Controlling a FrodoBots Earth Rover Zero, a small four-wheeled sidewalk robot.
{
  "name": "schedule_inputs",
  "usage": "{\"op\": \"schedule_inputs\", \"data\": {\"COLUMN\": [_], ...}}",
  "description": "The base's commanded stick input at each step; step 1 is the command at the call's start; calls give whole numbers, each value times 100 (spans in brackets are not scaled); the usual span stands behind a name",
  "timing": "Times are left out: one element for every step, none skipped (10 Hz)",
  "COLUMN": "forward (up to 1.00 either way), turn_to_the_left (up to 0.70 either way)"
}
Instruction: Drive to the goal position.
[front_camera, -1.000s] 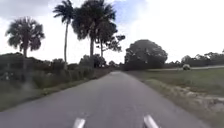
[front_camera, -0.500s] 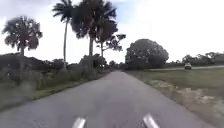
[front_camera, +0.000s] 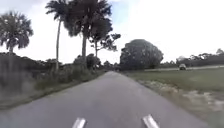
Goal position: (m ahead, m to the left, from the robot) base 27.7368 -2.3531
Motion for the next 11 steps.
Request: {"op": "schedule_inputs", "data": {"forward": [85,85,85,85,85,85,85,85,85,85,85], "turn_to_the_left": [0,0,0,0,0,0,0,0,-17,-34,-34]}}
